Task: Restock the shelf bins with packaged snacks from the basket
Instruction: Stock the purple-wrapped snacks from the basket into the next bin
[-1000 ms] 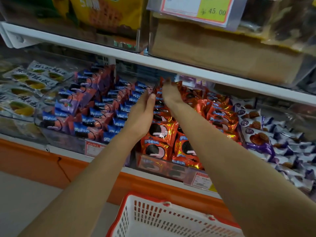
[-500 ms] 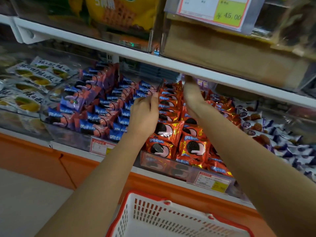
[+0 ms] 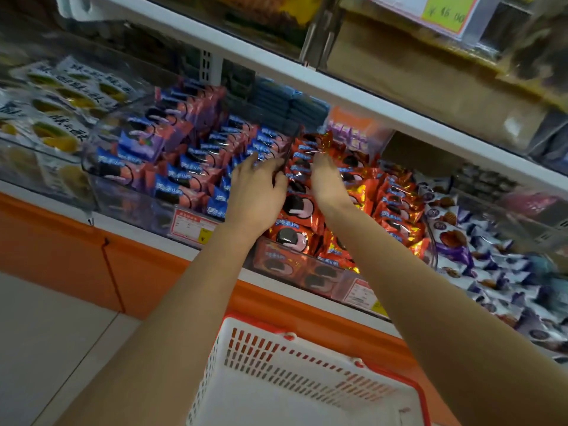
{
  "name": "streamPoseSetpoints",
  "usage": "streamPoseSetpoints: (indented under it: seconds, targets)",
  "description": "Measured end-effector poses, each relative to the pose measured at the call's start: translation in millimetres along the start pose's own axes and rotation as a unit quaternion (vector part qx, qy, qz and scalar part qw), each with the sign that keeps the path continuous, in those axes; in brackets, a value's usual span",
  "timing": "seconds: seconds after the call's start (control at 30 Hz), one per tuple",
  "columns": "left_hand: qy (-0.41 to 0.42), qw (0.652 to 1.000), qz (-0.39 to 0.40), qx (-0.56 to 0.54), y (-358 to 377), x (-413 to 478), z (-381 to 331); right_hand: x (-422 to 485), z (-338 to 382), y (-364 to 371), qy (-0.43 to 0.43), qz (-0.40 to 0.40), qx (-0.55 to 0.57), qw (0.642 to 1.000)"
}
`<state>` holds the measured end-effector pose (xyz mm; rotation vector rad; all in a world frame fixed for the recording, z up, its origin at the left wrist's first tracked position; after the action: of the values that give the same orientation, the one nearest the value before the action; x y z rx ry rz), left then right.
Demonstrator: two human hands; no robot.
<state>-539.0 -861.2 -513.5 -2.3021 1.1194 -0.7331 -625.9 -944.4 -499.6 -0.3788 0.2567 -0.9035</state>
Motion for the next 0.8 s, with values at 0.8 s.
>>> streamPoseSetpoints:
  seconds: [0.8]
  targets:
    - [0.15, 0.927, 0.131, 0.317, 59, 32, -66, 52, -29, -95, 0.023, 0.032, -0.417, 0.908]
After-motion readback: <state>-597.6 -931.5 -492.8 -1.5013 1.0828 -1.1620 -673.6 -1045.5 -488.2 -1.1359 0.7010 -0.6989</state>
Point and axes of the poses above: each hand's wrist, its own x-axis towards the middle knuckle, its own y-axis out of the palm, z = x × y, the point moved 9 cm from there along x, towards the middle knuckle, and after that the axes turned 11 degrees about z, right-handed, at the moved point
